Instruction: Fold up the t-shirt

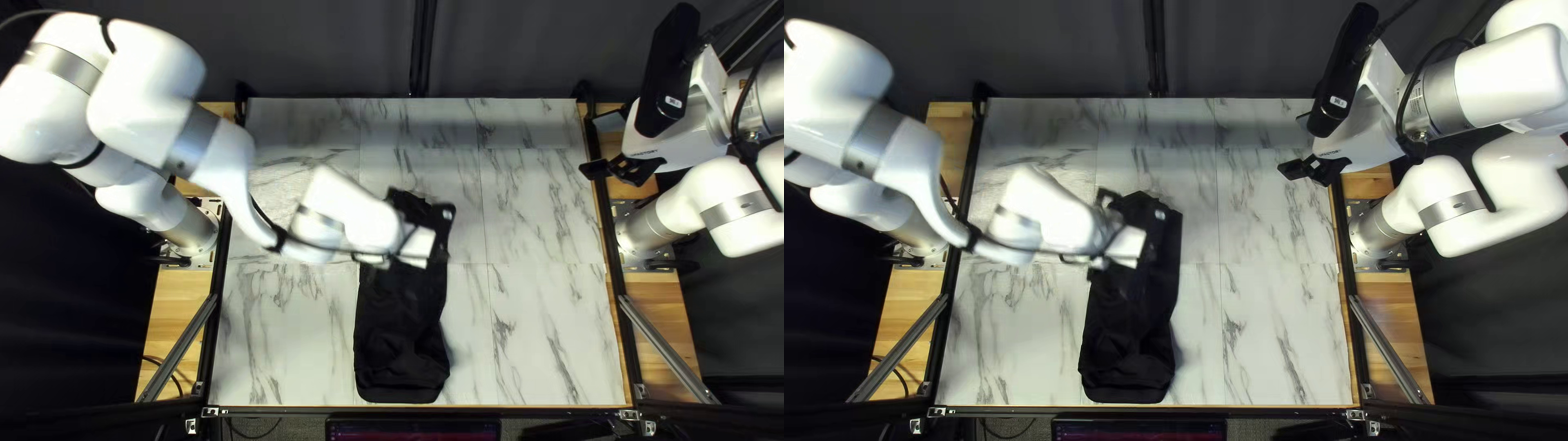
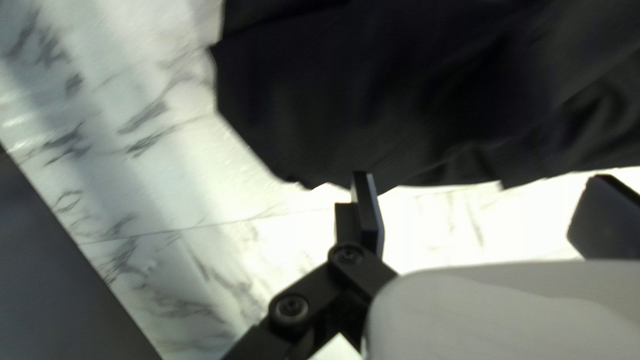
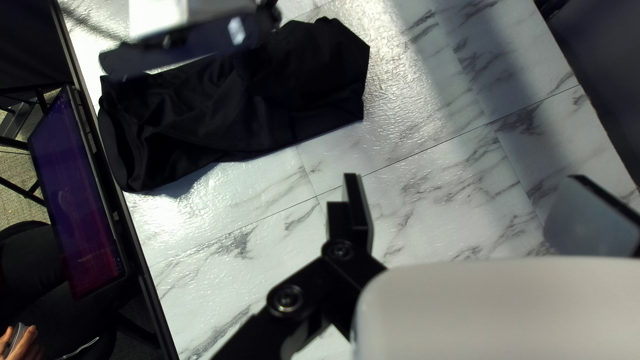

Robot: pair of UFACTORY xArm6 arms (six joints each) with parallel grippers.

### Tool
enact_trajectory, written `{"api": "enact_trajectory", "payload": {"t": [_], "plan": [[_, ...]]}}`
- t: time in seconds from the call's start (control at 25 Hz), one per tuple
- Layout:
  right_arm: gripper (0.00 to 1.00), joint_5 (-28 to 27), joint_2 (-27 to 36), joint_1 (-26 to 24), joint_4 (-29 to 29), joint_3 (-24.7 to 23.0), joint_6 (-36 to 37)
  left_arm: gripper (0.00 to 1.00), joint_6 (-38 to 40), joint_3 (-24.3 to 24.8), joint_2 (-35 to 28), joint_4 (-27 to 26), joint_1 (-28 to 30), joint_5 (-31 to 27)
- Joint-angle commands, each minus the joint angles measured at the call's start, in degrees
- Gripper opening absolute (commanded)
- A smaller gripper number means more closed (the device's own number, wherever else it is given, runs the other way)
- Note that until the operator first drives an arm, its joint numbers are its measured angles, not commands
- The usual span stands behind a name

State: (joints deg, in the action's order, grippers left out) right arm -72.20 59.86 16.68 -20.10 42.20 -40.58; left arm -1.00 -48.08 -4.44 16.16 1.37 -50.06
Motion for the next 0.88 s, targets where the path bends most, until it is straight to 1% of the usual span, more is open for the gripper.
{"api": "enact_trajectory", "payload": {"t": [0.04, 0.2, 0.28, 0.4, 0.6, 0.72, 0.88], "plan": [[1.0, 0.0, 0.0, 0.0, 0.0, 0.0, 0.0, 1.0, -5.76, 3.82, -0.24, -2.93, -5.88, 6.47], [1.0, 0.0, 0.0, 0.0, 0.0, 0.0, 0.0, 1.0, -10.33, 4.16, 2.51, -8.58, -5.59, 11.05], [1.0, 0.0, 0.0, 0.0, 0.0, 0.0, 0.0, 1.0, -12.34, 3.97, 3.09, -11.27, -4.29, 12.22], [1.0, 0.0, 0.0, 0.0, 0.0, 0.0, 0.0, 1.0, -14.17, 3.69, 3.46, -13.47, -2.01, 13.18], [1.0, 0.0, 0.0, 0.0, 0.0, 0.0, 0.0, 1.0, -15.39, 4.4, 3.82, -14.61, 0.82, 15.47], [1.0, 0.0, 0.0, 0.0, 0.0, 0.0, 0.0, 1.0, -16.43, 3.19, 5.53, -15.48, 1.79, 16.9], [1.0, 0.0, 0.0, 0.0, 0.0, 0.0, 0.0, 1.0, -17.33, 1.22, 7.81, -15.84, 1.92, 17.3]]}}
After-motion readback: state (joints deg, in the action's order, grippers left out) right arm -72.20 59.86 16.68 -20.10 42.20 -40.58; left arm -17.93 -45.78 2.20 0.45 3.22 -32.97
